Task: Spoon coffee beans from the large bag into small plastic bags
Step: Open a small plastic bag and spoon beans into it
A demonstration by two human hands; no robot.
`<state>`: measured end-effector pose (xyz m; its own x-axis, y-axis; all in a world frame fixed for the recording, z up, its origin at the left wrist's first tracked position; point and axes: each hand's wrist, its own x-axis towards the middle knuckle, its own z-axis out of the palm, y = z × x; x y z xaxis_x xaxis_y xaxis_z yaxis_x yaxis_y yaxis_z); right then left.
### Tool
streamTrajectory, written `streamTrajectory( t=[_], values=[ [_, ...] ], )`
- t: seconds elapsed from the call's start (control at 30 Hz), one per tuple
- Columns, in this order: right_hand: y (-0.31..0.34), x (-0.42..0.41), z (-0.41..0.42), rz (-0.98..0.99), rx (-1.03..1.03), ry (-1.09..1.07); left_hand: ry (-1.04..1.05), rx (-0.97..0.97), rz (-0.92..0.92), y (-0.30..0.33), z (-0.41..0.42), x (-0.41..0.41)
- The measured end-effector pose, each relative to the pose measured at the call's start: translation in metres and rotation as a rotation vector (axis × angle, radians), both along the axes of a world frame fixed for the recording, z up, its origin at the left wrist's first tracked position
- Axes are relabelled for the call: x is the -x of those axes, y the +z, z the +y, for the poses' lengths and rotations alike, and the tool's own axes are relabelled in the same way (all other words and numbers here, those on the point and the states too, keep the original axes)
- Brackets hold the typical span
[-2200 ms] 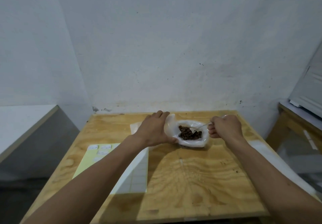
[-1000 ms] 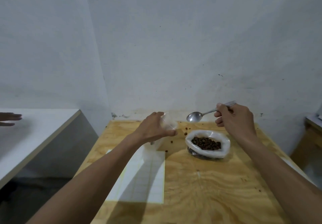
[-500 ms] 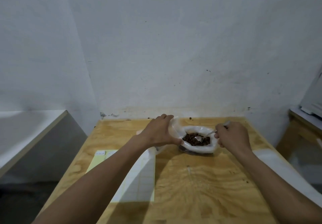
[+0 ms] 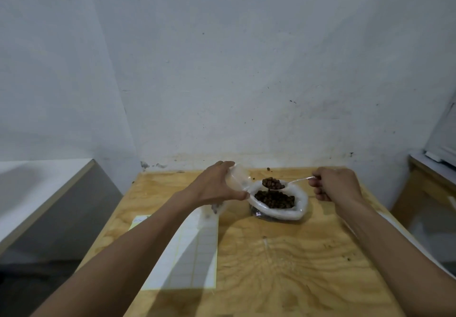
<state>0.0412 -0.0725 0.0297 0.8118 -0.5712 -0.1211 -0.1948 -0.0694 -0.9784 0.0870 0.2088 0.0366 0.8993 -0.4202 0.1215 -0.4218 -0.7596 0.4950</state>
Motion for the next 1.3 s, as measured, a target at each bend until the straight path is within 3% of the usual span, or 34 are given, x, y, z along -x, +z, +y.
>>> streamTrajectory(
  t=[0.27,0.63,0.77,0.9,1.0,1.1,1.3],
  values=[
    [0.037,-0.008,0.024,-0.095,0.051,0.064,-0.009,0.013,-0.003,0.002,-0.006,-0.001],
    [0.064,0.003,0.073,-0.391,0.631,0.224,0.02,0.109,-0.004,0.006,0.003,-0.001],
    [0.065,0.0,0.054,-0.36,0.76,0.151,0.016,0.043,0.005,0.007,0.008,-0.004],
    [0.05,0.01,0.035,-0.246,0.96,0.116,-0.009,-0.162,-0.077,-0.001,0.001,-0.006],
    [0.027,0.017,0.028,-0.138,1.047,0.105,-0.034,-0.184,-0.072,-0.009,-0.009,-0.003],
    [0.003,0.019,0.023,-0.06,0.947,0.081,-0.062,-0.189,-0.094,-0.013,-0.02,0.002],
    [-0.018,0.02,0.03,0.059,0.388,0.047,-0.061,-0.201,-0.149,-0.012,-0.03,0.005]
  ],
)
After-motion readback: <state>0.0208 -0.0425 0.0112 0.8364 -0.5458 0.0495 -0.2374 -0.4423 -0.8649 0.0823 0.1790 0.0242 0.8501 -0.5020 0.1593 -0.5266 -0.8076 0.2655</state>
